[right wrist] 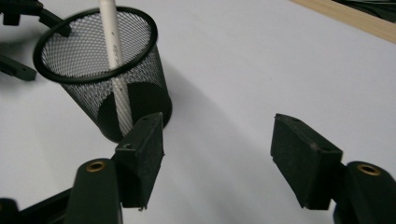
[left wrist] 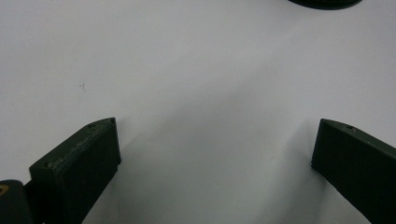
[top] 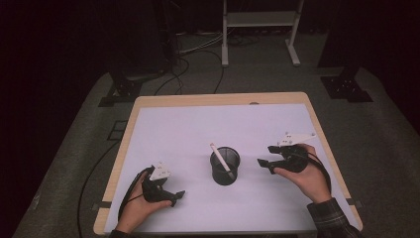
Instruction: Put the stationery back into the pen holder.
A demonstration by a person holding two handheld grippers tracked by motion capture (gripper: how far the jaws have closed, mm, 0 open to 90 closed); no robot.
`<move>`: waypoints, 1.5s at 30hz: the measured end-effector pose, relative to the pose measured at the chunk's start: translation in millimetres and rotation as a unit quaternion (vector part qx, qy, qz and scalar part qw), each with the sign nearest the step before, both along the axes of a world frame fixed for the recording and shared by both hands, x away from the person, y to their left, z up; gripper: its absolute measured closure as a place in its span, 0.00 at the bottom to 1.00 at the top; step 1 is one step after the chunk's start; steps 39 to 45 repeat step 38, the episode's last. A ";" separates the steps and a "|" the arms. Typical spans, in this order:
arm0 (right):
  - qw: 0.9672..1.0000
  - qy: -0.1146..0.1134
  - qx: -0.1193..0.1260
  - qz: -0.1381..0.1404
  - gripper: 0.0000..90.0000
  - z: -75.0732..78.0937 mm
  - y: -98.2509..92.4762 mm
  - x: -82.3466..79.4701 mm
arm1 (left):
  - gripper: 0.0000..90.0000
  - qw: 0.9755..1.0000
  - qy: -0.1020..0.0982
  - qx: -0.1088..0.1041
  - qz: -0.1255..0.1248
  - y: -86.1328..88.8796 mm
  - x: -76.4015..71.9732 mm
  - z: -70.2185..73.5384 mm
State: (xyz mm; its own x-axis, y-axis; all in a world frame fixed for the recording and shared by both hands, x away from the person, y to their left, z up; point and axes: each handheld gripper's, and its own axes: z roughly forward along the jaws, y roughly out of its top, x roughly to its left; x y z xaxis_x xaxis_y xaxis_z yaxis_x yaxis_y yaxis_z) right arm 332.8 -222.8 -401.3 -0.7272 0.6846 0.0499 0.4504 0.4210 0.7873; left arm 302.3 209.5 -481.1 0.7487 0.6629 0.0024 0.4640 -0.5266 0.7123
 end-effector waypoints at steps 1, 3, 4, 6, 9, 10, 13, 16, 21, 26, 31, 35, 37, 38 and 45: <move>1.000 0.001 -0.001 -0.002 0.36 -0.9 -1.4 -0.9 | 0.00 1.000 -0.001 0.001 0.000 0.1 0.1 0.1; 1.000 0.004 -0.004 -0.008 0.34 -4.8 -6.0 -3.1 | 0.00 1.000 -0.001 0.001 -0.001 0.1 0.1 0.1; 1.000 0.005 -0.006 -0.010 0.33 -6.1 -7.2 -3.9 | 0.00 1.000 -0.001 0.001 -0.001 0.2 0.2 0.1; 1.000 0.009 -0.012 -0.016 0.33 -10.7 -11.0 -6.0 | 0.00 1.000 -0.001 0.001 -0.001 0.2 0.2 0.1; 1.000 0.014 -0.018 -0.022 0.31 -16.1 -16.5 -8.5 | 0.00 1.000 -0.001 0.001 -0.001 0.2 0.2 0.1; 0.999 0.015 -0.023 -0.026 0.31 -17.7 -18.0 -9.5 | 0.00 1.000 -0.001 0.001 -0.001 0.2 0.1 0.1; 0.999 0.018 -0.026 -0.034 0.31 -23.6 -25.0 -13.5 | 0.00 1.000 -0.001 0.001 -0.001 0.2 0.2 0.1; 0.998 0.025 -0.034 -0.042 0.30 -30.4 -31.8 -16.5 | 0.00 1.000 -0.001 0.001 -0.001 0.2 0.1 0.1; 0.996 0.043 -0.051 -0.052 0.29 -43.7 -40.9 -21.2 | 0.00 1.000 -0.001 0.001 -0.001 0.1 0.2 0.1; 0.995 0.048 -0.061 -0.058 0.29 -55.2 -47.6 -27.0 | 0.00 1.000 -0.001 0.001 -0.001 0.2 0.1 0.1; 0.994 0.055 -0.072 -0.065 0.29 -65.4 -54.2 -31.3 | 0.00 1.000 -0.001 0.001 -0.001 0.1 0.1 0.0; 0.994 0.041 -0.072 -0.072 0.27 -72.9 -58.3 -36.0 | 0.00 1.000 -0.001 0.001 -0.001 0.1 0.1 0.1; 0.995 0.033 -0.067 -0.071 0.27 -74.9 -60.1 -37.5 | 0.00 1.000 -0.001 0.001 -0.001 0.1 0.1 0.1; 0.995 0.031 -0.061 -0.072 0.27 -76.0 -61.3 -38.3 | 0.00 1.000 -0.001 0.001 -0.001 0.1 0.1 0.1; 0.995 0.031 -0.061 -0.072 0.27 -76.0 -61.3 -38.3 | 0.00 1.000 -0.001 0.001 -0.001 0.1 0.1 0.1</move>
